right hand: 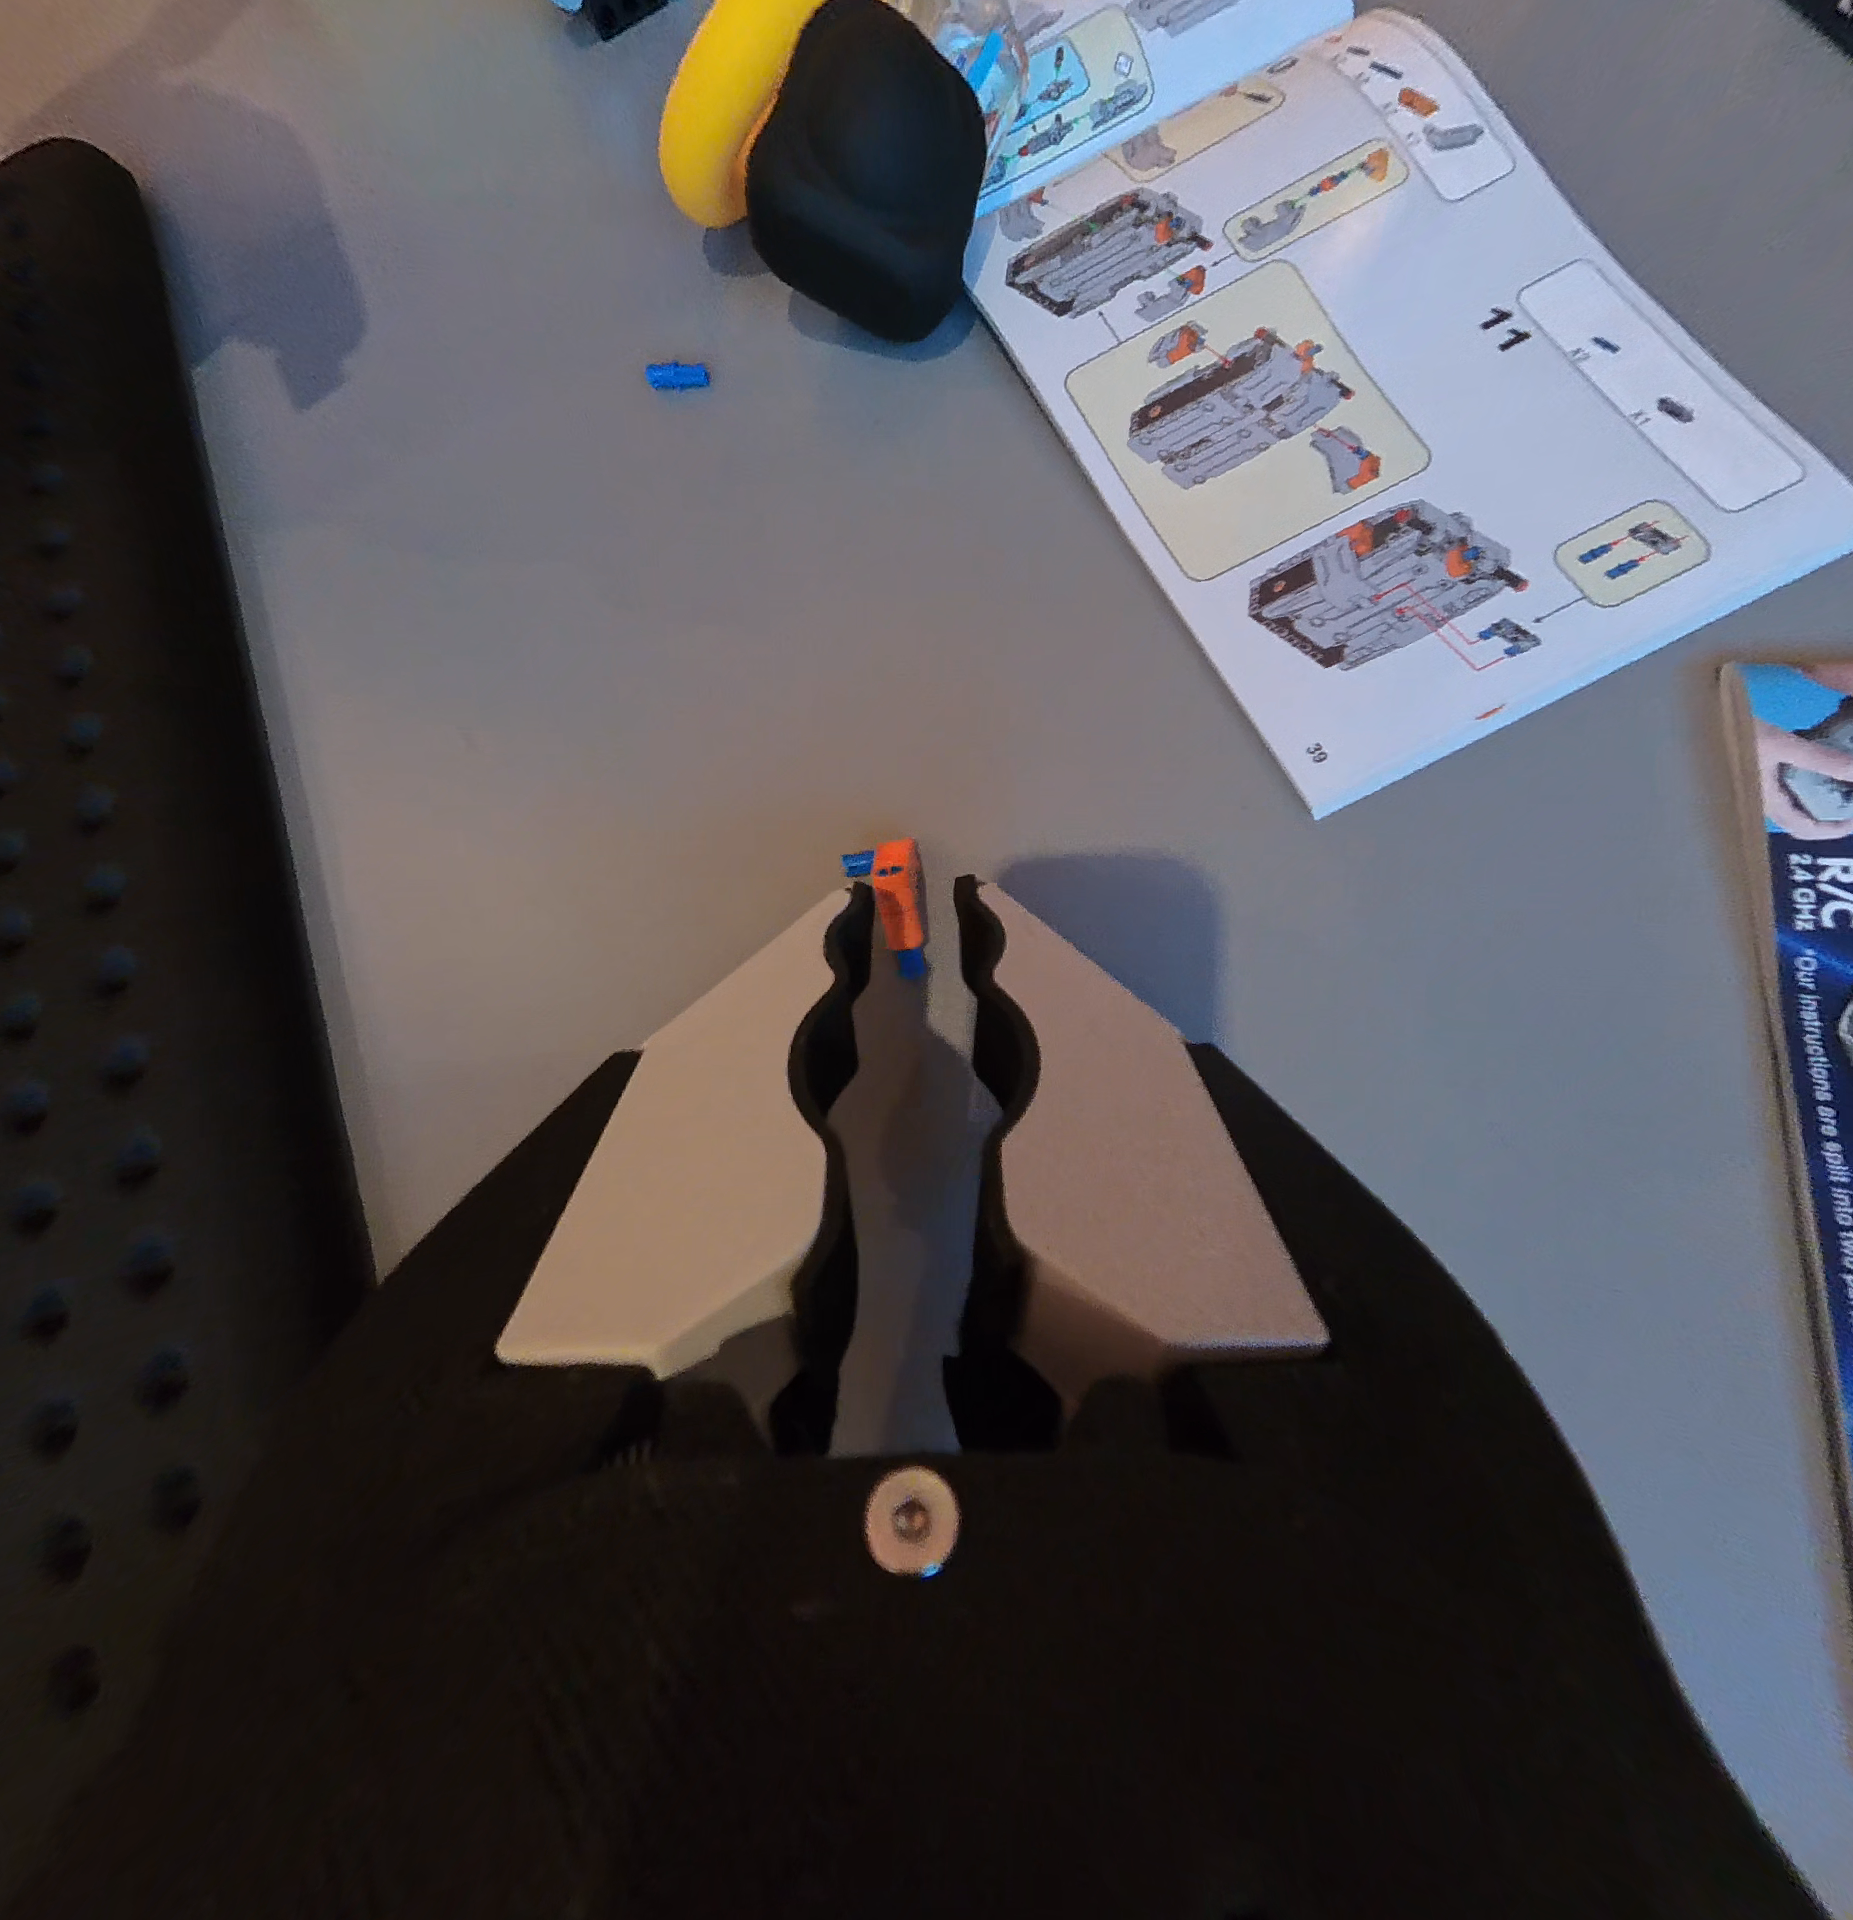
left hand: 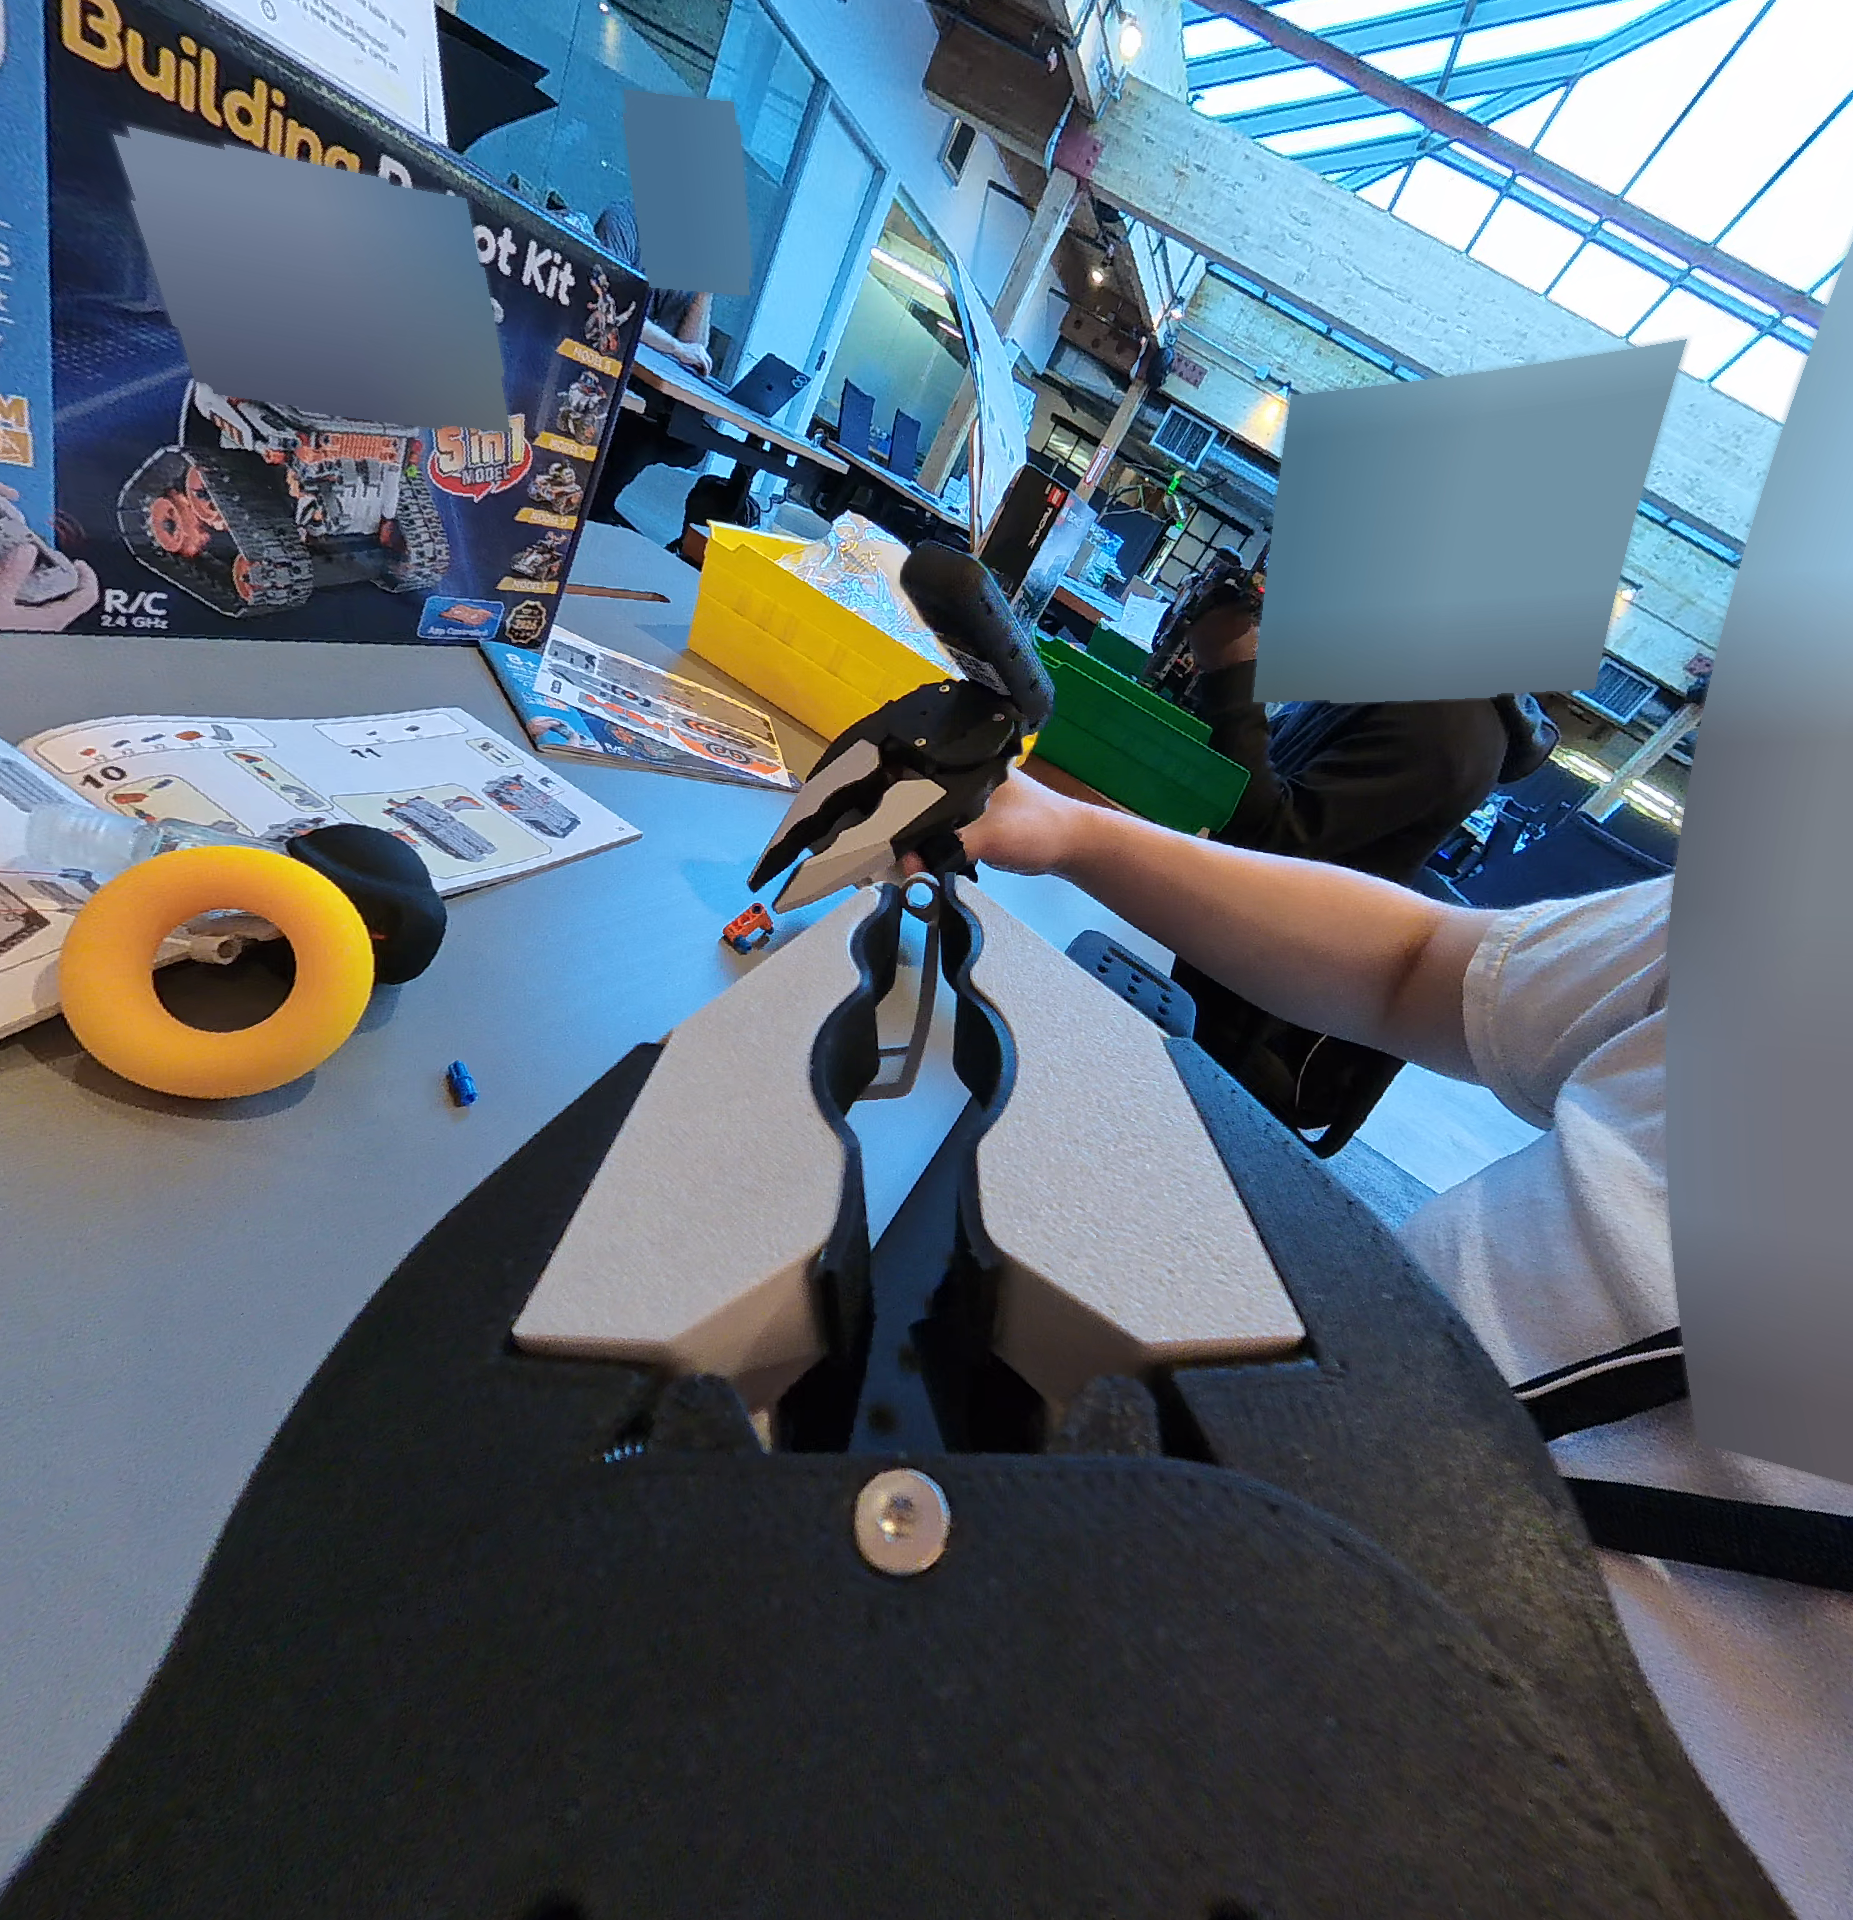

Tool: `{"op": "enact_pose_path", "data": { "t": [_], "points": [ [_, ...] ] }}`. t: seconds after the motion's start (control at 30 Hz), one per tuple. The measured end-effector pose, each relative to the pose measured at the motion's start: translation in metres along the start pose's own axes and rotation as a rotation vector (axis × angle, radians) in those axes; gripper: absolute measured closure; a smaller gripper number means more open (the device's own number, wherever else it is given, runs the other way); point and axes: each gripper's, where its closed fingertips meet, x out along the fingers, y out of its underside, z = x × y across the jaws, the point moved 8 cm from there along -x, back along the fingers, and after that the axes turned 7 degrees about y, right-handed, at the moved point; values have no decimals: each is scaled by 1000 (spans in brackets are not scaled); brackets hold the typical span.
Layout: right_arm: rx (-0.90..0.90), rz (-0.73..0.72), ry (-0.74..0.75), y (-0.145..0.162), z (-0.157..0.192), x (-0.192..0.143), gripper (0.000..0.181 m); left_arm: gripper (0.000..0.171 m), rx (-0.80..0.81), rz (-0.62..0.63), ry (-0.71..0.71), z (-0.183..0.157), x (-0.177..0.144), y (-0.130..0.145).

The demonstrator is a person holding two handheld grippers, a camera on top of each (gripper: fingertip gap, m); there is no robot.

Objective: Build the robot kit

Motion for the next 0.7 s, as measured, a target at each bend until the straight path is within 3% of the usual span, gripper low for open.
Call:
{"op": "enact_pose_path", "data": {
  "t": [0.33,0.5,0.7],
  "points": [
    [-115,22,127,7,11,5,162,166,-1,16,0,0,2,0],
    [-197,45,331,8,18,6,159,166,2,18,-1,0,2,-1],
    [-174,58,605,7,34,3,158,167,-7,24,6,2,3,0]
  ]
}}
